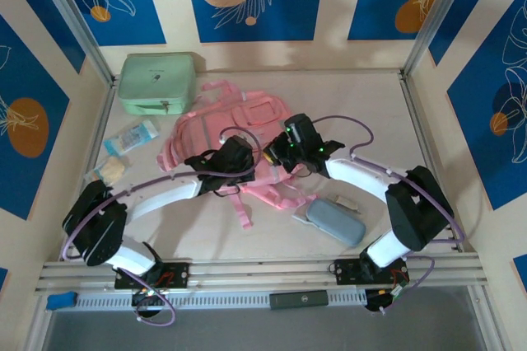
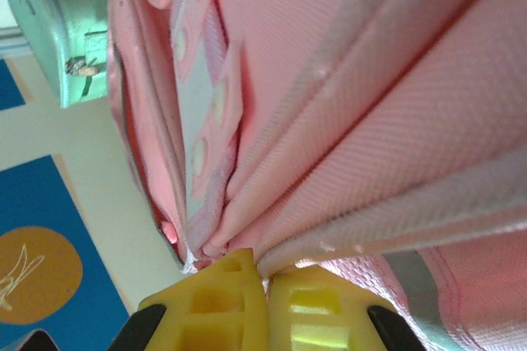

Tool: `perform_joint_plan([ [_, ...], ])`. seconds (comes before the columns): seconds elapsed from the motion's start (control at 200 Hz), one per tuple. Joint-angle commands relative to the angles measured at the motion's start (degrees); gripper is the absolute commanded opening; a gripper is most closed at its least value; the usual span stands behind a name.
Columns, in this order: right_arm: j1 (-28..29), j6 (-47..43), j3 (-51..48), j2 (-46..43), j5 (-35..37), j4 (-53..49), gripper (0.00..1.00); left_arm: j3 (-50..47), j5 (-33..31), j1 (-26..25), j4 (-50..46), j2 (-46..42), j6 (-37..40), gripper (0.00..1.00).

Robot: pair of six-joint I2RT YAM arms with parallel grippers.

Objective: Pack the student bag
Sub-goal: Unzip the student bag at the center of the table.

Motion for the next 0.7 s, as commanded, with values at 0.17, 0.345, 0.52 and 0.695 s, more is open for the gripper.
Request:
perform_joint_plan([
  [0.17, -10.8, -12.7, 8.2, 3.5, -8.7, -6.1, 0.0, -4.0, 4.8, 6.5, -13.6, -7.7, 8.8, 0.0],
  [0.345, -13.5, -16.4, 12.7, 7.4, -12.8, -9.0, 0.0, -7.0, 7.9, 9.1, -14.2, -8.4, 12.0, 0.0],
  [0.52, -11.6, -18.3, 13.6, 9.1, -13.8, -8.8, 0.0, -7.5, 10.6, 9.4, -8.3, -5.4, 13.2, 0.0],
  [0.695, -11.0, -17.5, 11.7, 9.5, -14.5, -7.3, 0.0, -4.7, 10.9, 9.6, -6.2, 1.2, 13.6, 0.02],
])
